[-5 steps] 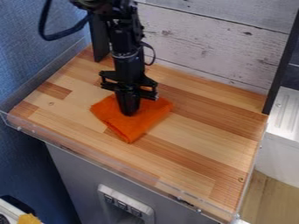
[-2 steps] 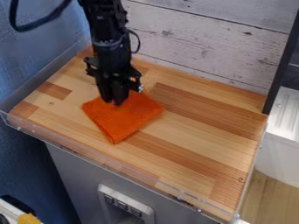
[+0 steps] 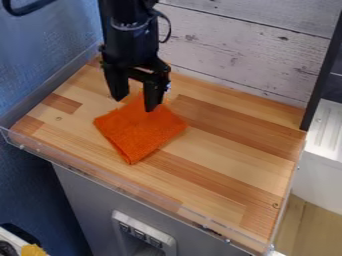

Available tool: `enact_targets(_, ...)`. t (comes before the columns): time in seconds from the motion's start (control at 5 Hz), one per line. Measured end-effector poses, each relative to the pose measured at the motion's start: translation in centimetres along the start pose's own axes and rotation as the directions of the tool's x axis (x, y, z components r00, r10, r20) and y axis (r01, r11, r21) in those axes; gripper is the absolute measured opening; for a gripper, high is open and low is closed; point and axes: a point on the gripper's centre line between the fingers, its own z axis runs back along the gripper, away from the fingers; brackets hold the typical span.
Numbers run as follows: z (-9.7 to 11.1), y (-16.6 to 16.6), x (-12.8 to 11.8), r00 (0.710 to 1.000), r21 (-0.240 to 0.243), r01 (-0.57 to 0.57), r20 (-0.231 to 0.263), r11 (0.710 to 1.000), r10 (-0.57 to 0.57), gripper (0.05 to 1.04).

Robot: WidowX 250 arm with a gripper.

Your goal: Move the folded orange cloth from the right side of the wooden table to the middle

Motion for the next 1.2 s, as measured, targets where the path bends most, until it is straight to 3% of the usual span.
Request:
enact_targets(0.4,2.5,-2.0,-0.9,1.0,-0.009,-0.002,-0.031,1.0,0.002,0.999)
enact_targets(0.8,4.6,-3.3,0.1,0.999,-0.02,-0.024,-0.025,1.0,0.023,0.999)
enact_targets(1.2,5.2,-4.7,0.5,0.999,-0.024,-0.036,-0.02,0.999,0.036,0.999)
